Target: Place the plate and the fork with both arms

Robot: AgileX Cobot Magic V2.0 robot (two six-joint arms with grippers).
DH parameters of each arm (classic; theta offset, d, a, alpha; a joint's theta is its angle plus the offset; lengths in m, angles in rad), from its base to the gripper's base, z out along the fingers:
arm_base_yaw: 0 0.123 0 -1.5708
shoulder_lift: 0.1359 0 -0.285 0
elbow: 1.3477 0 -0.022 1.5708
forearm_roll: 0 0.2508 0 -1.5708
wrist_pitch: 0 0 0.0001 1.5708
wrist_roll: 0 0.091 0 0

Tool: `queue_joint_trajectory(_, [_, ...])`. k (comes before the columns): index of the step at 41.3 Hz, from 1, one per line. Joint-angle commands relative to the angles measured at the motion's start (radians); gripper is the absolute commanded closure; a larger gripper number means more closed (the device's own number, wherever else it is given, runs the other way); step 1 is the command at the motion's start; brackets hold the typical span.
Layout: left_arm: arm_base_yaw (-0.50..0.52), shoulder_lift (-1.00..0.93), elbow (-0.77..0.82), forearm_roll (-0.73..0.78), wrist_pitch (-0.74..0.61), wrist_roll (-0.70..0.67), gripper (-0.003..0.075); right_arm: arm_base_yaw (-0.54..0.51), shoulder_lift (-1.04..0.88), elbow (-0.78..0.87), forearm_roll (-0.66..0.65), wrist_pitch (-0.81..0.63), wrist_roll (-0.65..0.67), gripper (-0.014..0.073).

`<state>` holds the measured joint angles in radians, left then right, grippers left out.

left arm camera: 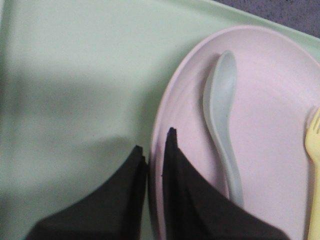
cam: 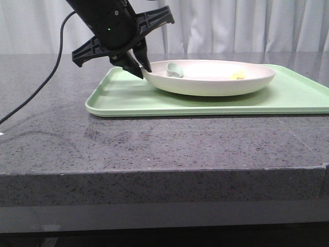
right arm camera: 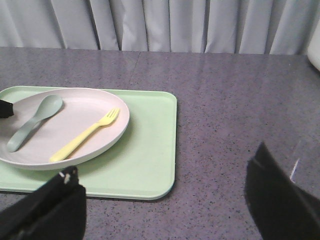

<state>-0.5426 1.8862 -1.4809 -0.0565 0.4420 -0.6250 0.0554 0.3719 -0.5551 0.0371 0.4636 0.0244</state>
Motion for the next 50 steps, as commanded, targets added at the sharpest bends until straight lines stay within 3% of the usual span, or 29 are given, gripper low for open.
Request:
queue_joint_trajectory(1, [-0.007,-0.052,-0.035,-0.008,-0.070,-0.011,0.0420,-0.002,0.015,-0.034,-0.009,-0.069,-0.003,-0.0057])
queue_joint_trajectory(6, [-0.007,-0.052,-0.035,-0.008,-0.074,-0.011,0.0340,-0.002,0.015,-0.034,-0.009,-0.070,-0.003,-0.0057])
queue_joint_trajectory(14, [-0.007,-0.090,-0.035,-0.008,-0.049,0.005,0.0341,-0.002,0.015,-0.034,-0.009,-0.070,-0.003,-0.0057])
queue_joint_trajectory(20, [-0.007,-0.171,-0.035,0.072,-0.002,0.074,0.0341,-0.002,0.015,-0.034,-0.010,-0.070,-0.003,-0.0057])
queue_joint_trajectory(27, [-0.007,-0.302,-0.035,0.281,0.163,0.076,0.0342,-0.002,0.015,-0.034,-0.028,-0.069,-0.003,-0.0057])
queue_joint_trajectory(32, [-0.007,-0.405,-0.024,0.431,0.363,0.094,0.0342,-0.002,0.015,-0.034,-0.037,-0.063,-0.003,-0.0057])
queue_joint_trajectory(36, [-0.005,-0.487,0.016,0.414,0.445,0.206,0.0342,-0.002,0.015,-0.034,-0.037,-0.057,-0.003,-0.0057])
queue_joint_trajectory(42, [-0.003,-0.664,0.159,0.377,0.420,0.352,0.0342,-0.002,0.015,-0.034,-0.037,-0.055,-0.003,-0.0057])
queue_joint_trajectory(50, [0.040,-0.932,0.376,0.334,0.290,0.378,0.0344,-0.002,0.015,-0.034,-0.037,-0.055,-0.003,-0.0057])
